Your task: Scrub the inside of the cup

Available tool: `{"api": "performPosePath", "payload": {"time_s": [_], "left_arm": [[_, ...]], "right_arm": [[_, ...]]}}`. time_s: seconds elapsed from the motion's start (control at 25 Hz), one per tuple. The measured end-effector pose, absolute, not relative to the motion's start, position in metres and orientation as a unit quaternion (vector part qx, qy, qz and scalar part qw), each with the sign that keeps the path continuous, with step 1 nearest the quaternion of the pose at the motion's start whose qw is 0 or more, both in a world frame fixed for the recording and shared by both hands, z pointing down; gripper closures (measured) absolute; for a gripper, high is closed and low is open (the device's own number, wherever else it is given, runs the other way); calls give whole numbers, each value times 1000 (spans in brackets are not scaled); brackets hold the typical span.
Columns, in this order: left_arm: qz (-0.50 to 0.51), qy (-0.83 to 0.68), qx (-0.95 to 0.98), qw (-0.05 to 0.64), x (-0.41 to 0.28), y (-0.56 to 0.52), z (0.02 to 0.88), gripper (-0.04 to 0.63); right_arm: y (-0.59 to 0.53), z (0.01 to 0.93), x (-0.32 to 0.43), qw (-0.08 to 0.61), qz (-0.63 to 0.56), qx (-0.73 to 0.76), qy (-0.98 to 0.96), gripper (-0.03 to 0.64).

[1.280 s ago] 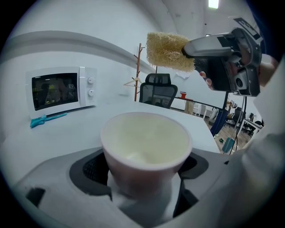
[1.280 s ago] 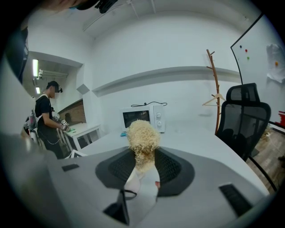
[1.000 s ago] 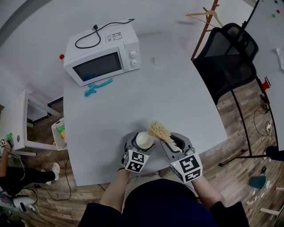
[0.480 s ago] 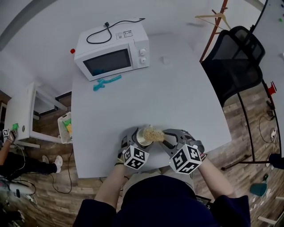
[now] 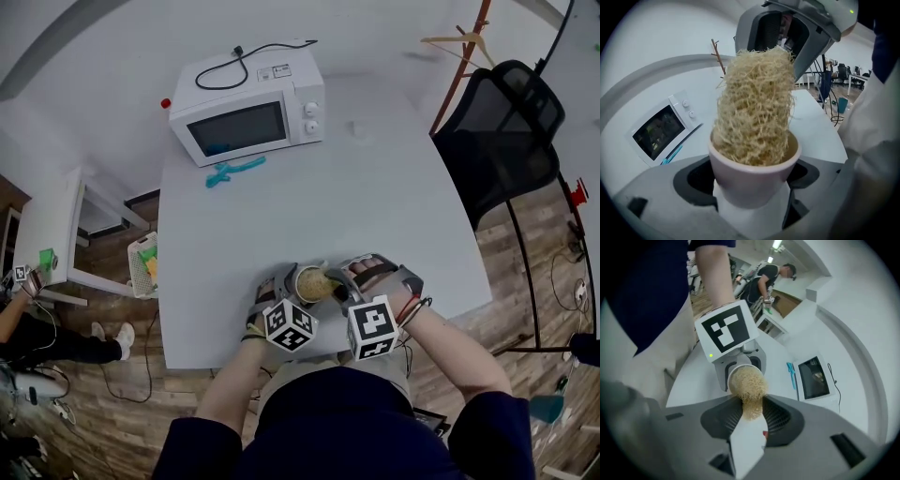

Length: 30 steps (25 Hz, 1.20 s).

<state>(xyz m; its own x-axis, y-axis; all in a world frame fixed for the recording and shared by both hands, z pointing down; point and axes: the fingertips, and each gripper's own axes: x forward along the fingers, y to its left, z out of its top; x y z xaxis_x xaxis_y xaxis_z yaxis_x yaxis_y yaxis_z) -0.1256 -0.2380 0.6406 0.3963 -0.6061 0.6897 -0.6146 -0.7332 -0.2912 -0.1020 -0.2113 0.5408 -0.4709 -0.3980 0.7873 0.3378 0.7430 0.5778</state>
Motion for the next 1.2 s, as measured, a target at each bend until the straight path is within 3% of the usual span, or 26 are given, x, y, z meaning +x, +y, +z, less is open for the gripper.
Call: {"api": "performPosePath", "payload": {"time_s": [0.24,0.64,0.96,1.2], "left_arm": [[415,-365,833,1,-122,-240,636,164],[411,-357,839,-12,-114,-241,629,164],[407,-356,841,-20,-112,-244,629,166],[406,-359,840,-32,-113,-247,625,166]], "right_arm": [[-215,554,-117,523,-454,-30,-721,482],[-219,580,-126,522,-441,-51,-728,482],[-221,582,-122,520,-397,-47,-755,482],[-219,574,-123,511,-263,-32,-818,482]]}}
